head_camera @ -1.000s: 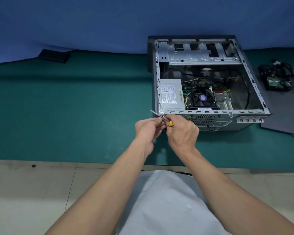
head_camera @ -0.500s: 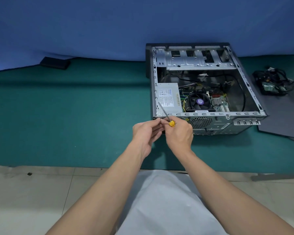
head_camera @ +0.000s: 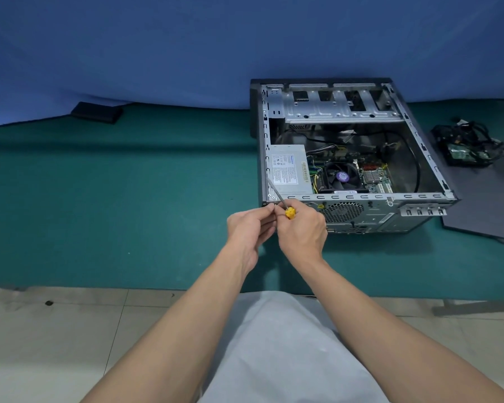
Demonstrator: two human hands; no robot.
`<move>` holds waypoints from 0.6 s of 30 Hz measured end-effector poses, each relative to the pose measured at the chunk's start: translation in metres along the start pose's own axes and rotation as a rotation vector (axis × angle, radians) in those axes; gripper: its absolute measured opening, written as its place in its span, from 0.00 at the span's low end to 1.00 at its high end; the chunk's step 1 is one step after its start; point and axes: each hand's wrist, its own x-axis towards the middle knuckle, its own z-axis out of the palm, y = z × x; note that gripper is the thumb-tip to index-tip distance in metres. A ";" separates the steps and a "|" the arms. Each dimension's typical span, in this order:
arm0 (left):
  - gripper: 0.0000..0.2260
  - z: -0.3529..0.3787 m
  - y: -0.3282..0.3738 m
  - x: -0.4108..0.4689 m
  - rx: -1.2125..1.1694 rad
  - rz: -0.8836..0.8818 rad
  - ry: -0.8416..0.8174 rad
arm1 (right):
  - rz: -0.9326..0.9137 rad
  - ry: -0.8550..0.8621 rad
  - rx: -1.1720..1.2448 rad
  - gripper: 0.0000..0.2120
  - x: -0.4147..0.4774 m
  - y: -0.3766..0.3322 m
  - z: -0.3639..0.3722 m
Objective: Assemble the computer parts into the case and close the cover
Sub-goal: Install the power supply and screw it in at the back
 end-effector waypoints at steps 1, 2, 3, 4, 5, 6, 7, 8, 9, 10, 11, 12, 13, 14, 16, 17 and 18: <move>0.03 0.000 0.000 0.000 0.000 0.003 -0.005 | 0.013 -0.005 0.016 0.07 0.001 0.001 0.000; 0.03 0.000 0.000 0.000 0.001 0.006 -0.010 | 0.026 -0.015 0.041 0.06 0.001 0.001 0.001; 0.03 -0.001 0.000 0.000 0.003 0.010 -0.013 | 0.042 -0.027 0.070 0.06 0.002 0.001 0.001; 0.03 -0.001 0.000 0.000 0.007 0.013 -0.013 | 0.060 -0.035 0.103 0.06 0.003 0.001 0.001; 0.04 -0.001 0.000 0.000 0.009 0.014 -0.011 | 0.075 -0.038 0.134 0.05 0.003 0.000 0.002; 0.04 -0.002 0.000 0.000 0.008 0.014 -0.009 | 0.085 -0.036 0.158 0.05 0.003 0.000 0.002; 0.04 -0.002 0.000 0.000 0.006 0.011 -0.010 | 0.084 -0.031 0.165 0.05 0.002 0.000 0.002; 0.05 -0.001 0.000 -0.001 0.001 0.005 -0.012 | 0.066 -0.023 0.145 0.05 0.000 0.001 0.002; 0.05 -0.001 0.000 -0.001 -0.007 -0.004 -0.018 | 0.021 -0.006 0.097 0.05 -0.001 0.002 0.002; 0.06 0.000 0.000 -0.002 -0.015 -0.015 -0.026 | -0.056 0.020 0.037 0.04 -0.002 0.004 0.000; 0.06 0.001 0.001 -0.003 -0.021 -0.023 -0.033 | -0.156 0.051 -0.021 0.04 -0.002 0.006 -0.001; 0.06 0.002 0.002 -0.003 -0.025 -0.027 -0.034 | -0.257 0.084 -0.072 0.04 -0.002 0.007 -0.002; 0.06 0.003 0.003 -0.003 -0.026 -0.029 -0.031 | -0.346 0.126 -0.118 0.04 -0.001 0.009 -0.004; 0.06 0.003 0.004 -0.002 -0.025 -0.031 -0.026 | -0.421 0.171 -0.152 0.05 0.000 0.009 -0.005; 0.06 0.005 0.005 -0.003 -0.015 -0.039 -0.007 | -0.539 0.237 -0.181 0.07 0.001 0.010 -0.007; 0.06 0.006 0.005 -0.003 -0.007 -0.042 0.005 | -0.578 0.254 -0.183 0.08 0.001 0.011 -0.007; 0.06 0.007 0.005 -0.003 -0.001 -0.045 0.013 | -0.600 0.264 -0.183 0.08 0.001 0.011 -0.007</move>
